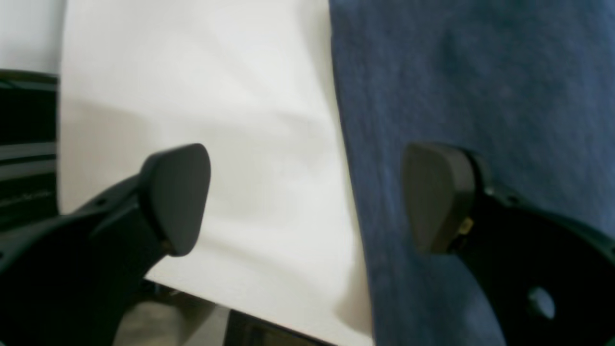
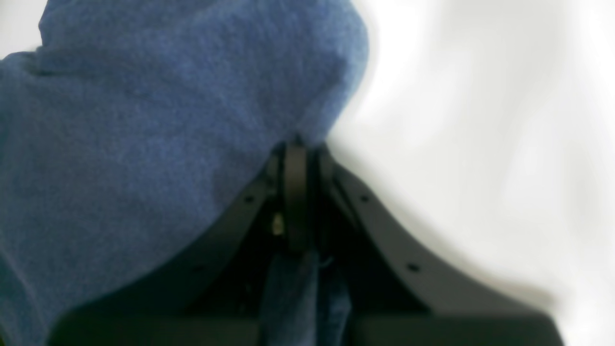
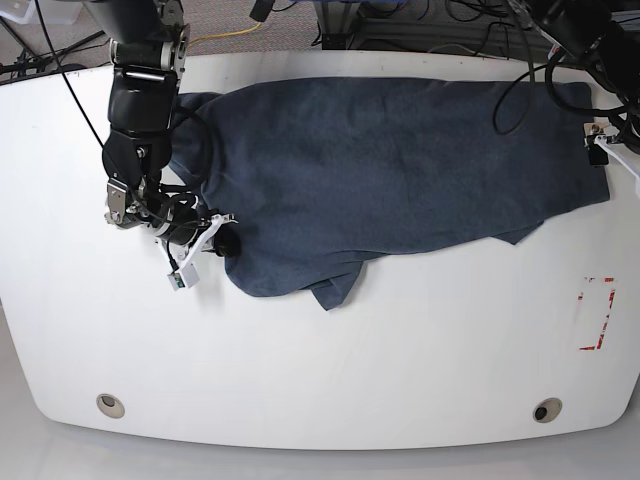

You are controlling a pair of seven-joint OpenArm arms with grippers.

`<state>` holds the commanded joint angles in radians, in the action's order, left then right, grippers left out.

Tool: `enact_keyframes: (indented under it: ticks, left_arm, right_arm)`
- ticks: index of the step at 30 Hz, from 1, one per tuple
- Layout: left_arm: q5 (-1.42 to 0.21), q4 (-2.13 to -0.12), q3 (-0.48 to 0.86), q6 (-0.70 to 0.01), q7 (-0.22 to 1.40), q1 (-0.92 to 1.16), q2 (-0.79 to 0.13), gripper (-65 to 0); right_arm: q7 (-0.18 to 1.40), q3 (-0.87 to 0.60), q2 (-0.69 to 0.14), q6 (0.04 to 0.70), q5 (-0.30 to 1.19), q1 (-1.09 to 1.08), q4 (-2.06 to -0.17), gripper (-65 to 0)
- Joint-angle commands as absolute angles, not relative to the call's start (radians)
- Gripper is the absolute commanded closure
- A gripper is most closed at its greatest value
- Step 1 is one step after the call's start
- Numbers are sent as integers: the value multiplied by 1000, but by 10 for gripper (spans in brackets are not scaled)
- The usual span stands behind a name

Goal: Fold the T-shirt properly
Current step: 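Regrip the shirt edges with both grippers, holding it stretched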

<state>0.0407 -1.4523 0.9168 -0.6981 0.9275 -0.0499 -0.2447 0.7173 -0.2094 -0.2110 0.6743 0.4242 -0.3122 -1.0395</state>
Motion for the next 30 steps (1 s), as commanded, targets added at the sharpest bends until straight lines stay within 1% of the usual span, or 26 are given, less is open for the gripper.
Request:
enact_keyframes:
  ticks: [4,11,15,17,21,24,28,30]
  left_arm:
    - [39,-1359,914,-698,928,-84,-280,-593]
    - [36,-1287,912,-698,924,-101,-285,-593]
    - [-50,-1241,892,-698,909,-101,-285,-593]
    - [-97,-1241,860,-698,909,-97,-286,-592]
    - [-153,-1296,858,-698,911,-62,-303,-592]
    - [-226,-1348,855,-698,911,-27,-315,-592]
    - [-266,-1343,858,-698,911,-16,-351,-592]
    - [-271,-1343,858,-698,911,-19,-352,-592]
  right_arm:
    - [717,-208,-209,677,427,-306,-1040,0]
    - [717,-208,-206,682,429,-306,-1040,0]
    - [717,-208,-206,682,429,-306,-1040,0]
    - [717,-208,-206,682,429,-306,-1040,0]
    - [717,-208,-205,682,429,-306,-1041,0]
    - [717,-208,-205,682,429,-306,-1041,0]
    - [717,-208,-205,682,429,-305,-1041,0]
    - [717,-208,-205,682,429,-305,-1041,0]
